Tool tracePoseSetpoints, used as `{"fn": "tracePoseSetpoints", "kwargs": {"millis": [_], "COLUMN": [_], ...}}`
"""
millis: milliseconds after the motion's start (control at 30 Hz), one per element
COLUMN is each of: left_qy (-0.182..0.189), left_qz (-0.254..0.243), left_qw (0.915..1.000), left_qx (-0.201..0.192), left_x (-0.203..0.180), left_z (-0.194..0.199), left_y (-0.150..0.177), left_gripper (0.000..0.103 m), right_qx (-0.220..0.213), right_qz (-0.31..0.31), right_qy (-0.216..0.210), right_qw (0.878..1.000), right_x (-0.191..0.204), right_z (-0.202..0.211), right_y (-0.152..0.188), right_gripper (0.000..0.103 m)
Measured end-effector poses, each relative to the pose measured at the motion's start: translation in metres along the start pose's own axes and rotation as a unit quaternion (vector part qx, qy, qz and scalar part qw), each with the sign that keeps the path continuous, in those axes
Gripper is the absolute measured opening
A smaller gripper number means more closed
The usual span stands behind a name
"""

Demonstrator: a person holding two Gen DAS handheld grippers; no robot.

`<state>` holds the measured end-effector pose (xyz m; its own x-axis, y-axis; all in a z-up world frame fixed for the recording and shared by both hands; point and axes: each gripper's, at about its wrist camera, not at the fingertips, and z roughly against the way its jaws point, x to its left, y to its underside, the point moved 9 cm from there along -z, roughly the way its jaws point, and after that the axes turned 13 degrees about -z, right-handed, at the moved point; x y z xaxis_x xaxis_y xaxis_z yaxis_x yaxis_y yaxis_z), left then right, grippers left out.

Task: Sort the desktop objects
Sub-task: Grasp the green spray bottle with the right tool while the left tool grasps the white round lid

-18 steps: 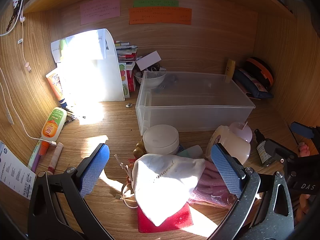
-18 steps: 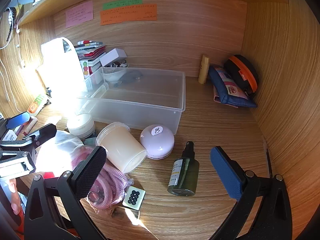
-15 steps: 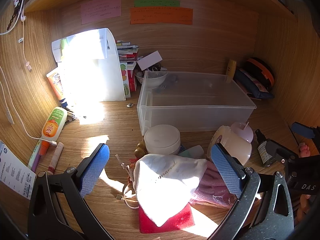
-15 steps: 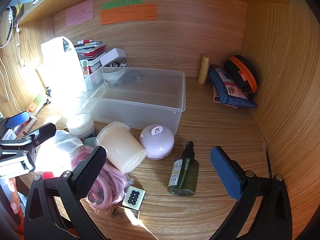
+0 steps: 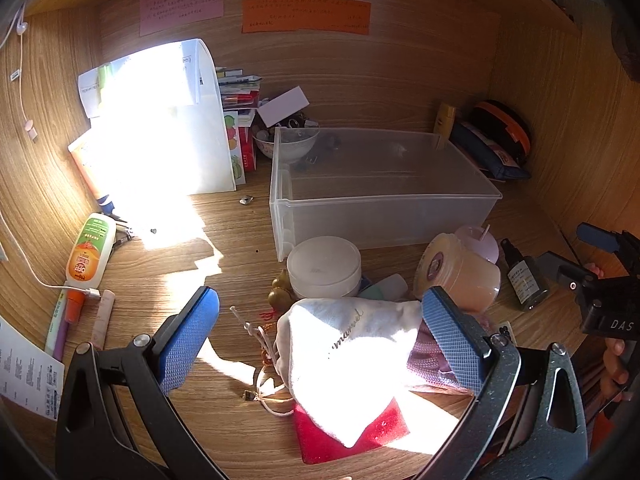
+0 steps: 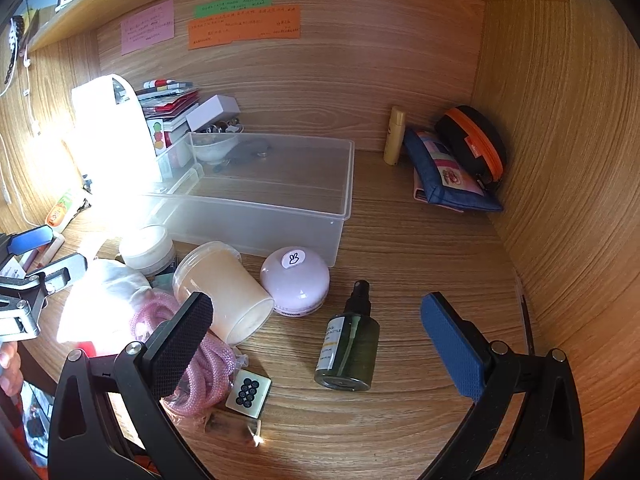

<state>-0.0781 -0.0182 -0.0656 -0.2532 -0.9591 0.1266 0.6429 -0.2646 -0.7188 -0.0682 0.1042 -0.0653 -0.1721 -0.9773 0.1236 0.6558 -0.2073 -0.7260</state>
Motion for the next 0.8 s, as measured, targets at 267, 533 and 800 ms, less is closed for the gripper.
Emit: {"fn": "tracePoseSetpoints", "kwargs": {"millis": [267, 533, 800], "left_qy": [0.057, 0.085, 0.109], "left_qz": [0.022, 0.023, 0.017], "left_qw": [0.9967, 0.9893, 0.9830], "left_qx": [0.054, 0.116, 0.147], "left_x": [0.006, 0.005, 0.002], "left_z": [-0.027, -0.069, -0.096], "left_y": [-0.003, -0.005, -0.002], "left_gripper": [0.103, 0.103, 0.101], "right_qx": [0.012, 0.042, 0.096], "right_qz": [-0.016, -0.006, -0.001], "right_qy": [-0.009, 0.012, -0.018], "right_qw": [1.000, 0.999, 0.995], "right_x": [-0.020, -0.042, -0.043], "right_z": [-0.003, -0.020, -0.047], "right_y": [-0.003, 0.009, 0.026], "right_gripper": [0.103, 0.103, 0.091]}}
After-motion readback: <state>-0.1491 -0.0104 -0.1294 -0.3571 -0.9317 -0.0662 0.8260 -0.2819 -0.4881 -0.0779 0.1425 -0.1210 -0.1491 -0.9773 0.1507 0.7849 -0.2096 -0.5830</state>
